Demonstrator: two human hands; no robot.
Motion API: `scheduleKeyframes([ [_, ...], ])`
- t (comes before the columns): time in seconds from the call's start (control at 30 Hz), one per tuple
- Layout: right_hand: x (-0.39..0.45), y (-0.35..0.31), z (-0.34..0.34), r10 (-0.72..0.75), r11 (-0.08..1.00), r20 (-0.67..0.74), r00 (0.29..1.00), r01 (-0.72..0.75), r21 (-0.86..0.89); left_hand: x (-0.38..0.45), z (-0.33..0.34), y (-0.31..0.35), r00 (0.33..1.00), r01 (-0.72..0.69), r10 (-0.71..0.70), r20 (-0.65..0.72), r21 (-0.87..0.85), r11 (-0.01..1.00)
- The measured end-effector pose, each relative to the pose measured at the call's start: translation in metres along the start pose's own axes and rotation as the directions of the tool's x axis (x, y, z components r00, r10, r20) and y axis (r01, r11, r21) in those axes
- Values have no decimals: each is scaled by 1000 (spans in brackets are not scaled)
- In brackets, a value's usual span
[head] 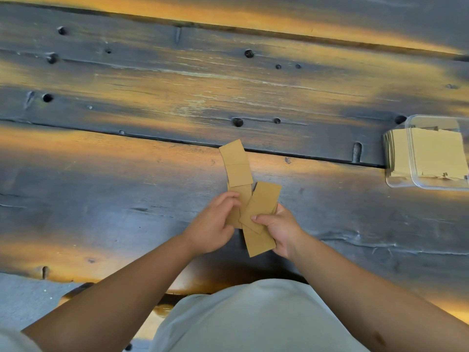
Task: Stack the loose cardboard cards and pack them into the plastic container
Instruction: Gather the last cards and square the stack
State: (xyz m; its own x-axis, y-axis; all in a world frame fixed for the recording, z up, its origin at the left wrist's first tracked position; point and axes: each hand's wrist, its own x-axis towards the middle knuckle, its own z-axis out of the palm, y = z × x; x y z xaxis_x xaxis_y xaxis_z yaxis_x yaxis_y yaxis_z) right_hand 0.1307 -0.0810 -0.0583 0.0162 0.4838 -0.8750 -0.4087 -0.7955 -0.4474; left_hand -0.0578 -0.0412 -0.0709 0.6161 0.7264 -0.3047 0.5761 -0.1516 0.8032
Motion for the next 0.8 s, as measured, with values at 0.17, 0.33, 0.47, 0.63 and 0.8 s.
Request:
scheduleKeyframes([
  [0.17, -11, -2, -29, -16, 1000, -29, 999, 16, 1, 38, -17, -5, 991, 61, -18, -129, 342, 938],
  [0.33, -17, -9, -55, -47, 999, -63, 997, 48, 4, 55, -20, -15, 991, 85, -131, 18, 675, 733],
  [0.47, -13, -19, -67, -113, 993, -66, 991, 116, 28, 35, -13, -13, 997, 23, -69, 38, 697, 716],
  [0.63, 1, -26, -53, -193, 970, -88, 977, 176, -166, 5, 14, -1, 982, -54, -51, 183, 527, 848],
  [0.8, 12, -30, -27, -298, 899, -92, 950, 246, -362, 4, 21, 16, 988, 154, -154, 17, -6, 988],
])
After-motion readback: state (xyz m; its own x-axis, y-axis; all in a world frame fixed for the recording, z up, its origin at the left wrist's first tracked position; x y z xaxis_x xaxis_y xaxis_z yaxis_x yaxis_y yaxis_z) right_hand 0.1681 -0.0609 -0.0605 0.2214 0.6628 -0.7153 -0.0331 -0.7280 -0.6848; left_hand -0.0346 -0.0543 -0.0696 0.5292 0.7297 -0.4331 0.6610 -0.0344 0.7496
